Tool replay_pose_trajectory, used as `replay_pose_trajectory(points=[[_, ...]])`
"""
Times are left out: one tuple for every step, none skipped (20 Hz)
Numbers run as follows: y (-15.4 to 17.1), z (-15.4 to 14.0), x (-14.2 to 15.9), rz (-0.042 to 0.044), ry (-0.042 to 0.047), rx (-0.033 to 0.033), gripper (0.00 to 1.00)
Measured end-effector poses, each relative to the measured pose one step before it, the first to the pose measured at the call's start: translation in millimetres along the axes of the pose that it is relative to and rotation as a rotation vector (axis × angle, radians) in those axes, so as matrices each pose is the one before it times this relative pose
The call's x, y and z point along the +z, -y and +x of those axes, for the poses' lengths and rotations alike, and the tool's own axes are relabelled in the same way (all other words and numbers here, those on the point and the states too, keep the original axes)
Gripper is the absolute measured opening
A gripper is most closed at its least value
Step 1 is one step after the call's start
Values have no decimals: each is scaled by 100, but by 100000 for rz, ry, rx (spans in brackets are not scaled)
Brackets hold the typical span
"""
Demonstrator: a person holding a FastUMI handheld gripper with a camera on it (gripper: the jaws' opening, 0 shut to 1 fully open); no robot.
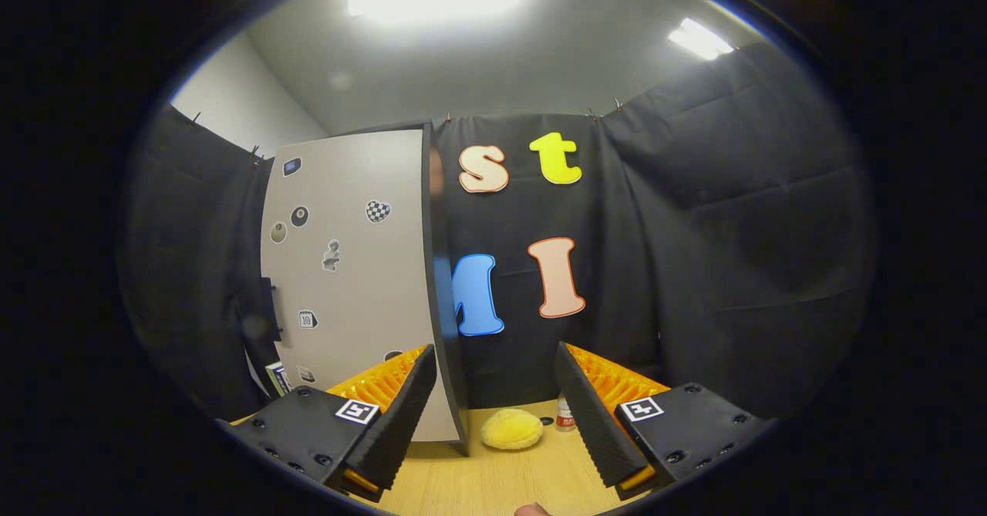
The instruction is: Open the shoe cabinet door, grab the shoes and put them into the shoe cabinet, then close the shoe cabinet door.
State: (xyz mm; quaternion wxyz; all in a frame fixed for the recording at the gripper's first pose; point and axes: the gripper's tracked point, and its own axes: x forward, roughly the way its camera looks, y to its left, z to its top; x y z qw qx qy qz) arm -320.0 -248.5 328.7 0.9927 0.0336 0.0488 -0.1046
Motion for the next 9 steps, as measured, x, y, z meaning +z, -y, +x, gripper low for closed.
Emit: replay_pose_trajectory(points=[[-52, 75, -150, 329, -469, 122, 97], [-182, -52, -44, 392, -56, 684, 97], [-15, -33, 85, 386, 370, 274, 97], [-76, 49, 196, 224, 450, 275, 97], [-113, 13, 160, 14, 405, 451, 97], [-118, -20, 61, -57, 0, 349, 97], [-153, -58, 87, -150, 38, 637, 97], [-95, -28, 115, -270, 99, 269, 98], [-112, 120, -82, -522, 135, 39, 97]])
